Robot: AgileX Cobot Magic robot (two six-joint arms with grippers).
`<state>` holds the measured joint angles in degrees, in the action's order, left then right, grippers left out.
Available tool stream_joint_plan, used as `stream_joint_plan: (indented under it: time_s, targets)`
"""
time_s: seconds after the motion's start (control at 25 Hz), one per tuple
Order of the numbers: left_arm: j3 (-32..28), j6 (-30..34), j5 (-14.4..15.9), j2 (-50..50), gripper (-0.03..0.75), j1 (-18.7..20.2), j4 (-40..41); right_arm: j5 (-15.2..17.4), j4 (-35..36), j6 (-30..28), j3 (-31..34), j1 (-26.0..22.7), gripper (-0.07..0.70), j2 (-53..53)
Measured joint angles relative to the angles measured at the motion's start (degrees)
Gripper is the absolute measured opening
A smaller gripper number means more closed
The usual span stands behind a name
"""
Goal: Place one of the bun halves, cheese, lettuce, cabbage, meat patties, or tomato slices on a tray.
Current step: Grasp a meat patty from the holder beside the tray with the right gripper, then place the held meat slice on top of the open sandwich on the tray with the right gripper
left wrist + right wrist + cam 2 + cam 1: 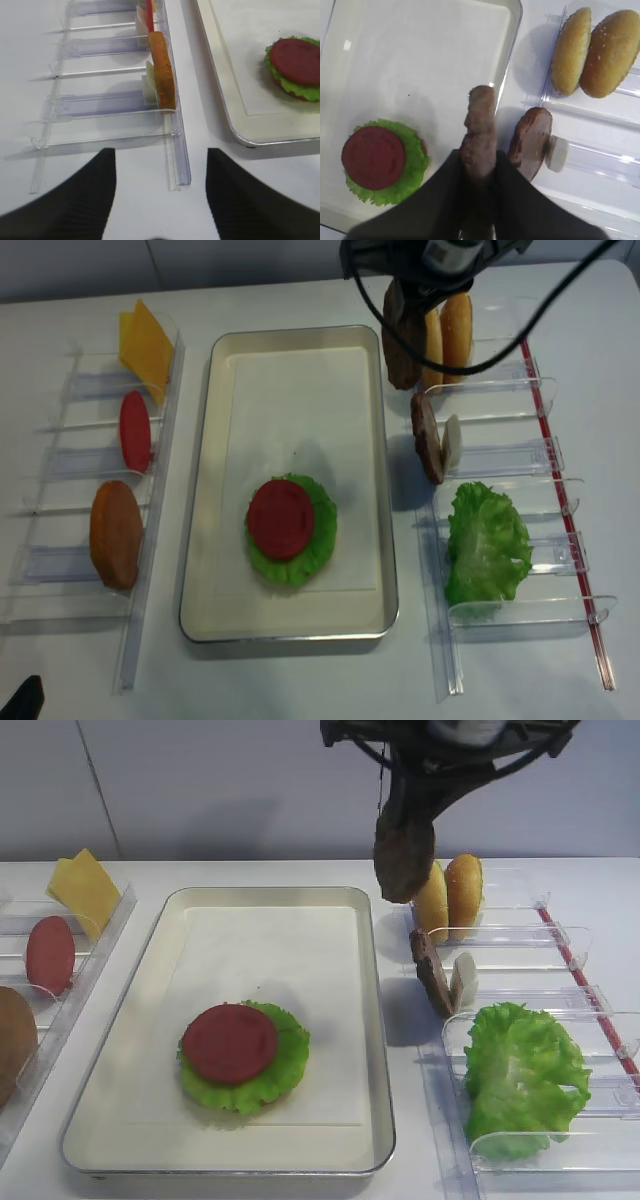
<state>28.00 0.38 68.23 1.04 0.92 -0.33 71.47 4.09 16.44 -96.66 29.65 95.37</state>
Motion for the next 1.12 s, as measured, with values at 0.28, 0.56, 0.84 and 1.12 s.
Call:
stream_joint_plan:
  time_s: [0.28,0.56,0.84,1.12]
  targets:
    - [0.0,0.0,0.0,0.0,0.409,0.0,0.0,-1.97,2.07,-2.26,12.38,0.0,0.158,-9.74]
    - [0.0,0.0,0.0,0.0,0.409,0.0,0.0,-12.42,14.58,-9.61,26.82,0.0,0.158,-17.44]
    - [0.0,0.0,0.0,0.0,0.409,0.0,0.0,-20.2,30.66,-22.54,36.39,0.0,0.158,-18.08]
    - [0.0,0.0,0.0,0.0,0.409,0.0,0.0,-27.58,47.72,-37.09,41.86,0.0,0.158,-18.08]
